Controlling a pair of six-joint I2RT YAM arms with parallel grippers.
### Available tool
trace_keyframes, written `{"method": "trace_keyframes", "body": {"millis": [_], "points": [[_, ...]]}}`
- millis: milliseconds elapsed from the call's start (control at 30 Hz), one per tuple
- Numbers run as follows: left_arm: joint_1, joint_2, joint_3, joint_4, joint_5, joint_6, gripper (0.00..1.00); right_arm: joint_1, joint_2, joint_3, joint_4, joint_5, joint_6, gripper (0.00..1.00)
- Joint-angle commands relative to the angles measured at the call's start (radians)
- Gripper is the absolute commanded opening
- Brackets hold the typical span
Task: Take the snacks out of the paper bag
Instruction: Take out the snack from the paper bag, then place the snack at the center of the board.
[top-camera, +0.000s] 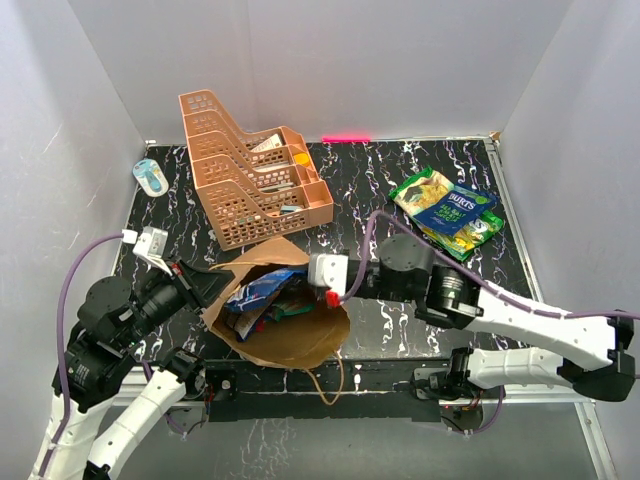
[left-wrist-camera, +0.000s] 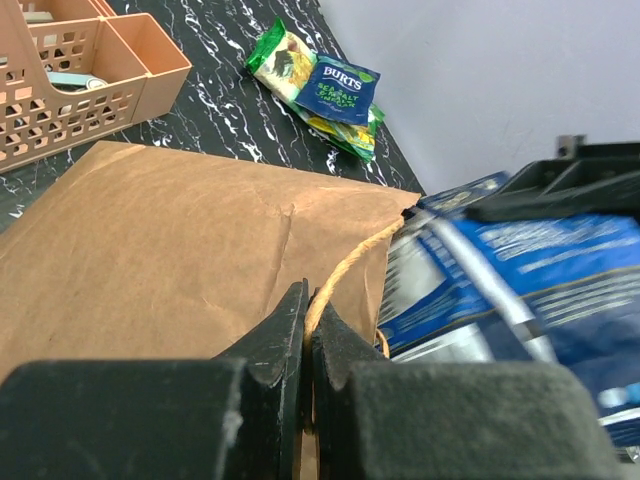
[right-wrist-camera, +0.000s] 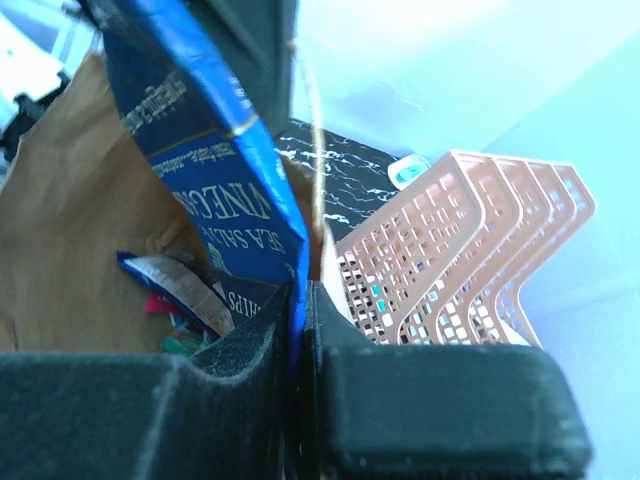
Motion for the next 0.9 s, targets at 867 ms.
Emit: {"method": "trace_keyframes", "body": {"millis": [867], "points": [[-0.003,-0.021,-0.001,-0.011,-0.014,0.002,0.00,0.001,-0.318,-0.128,0.147,-0.126,-0.183,0.08]]}}
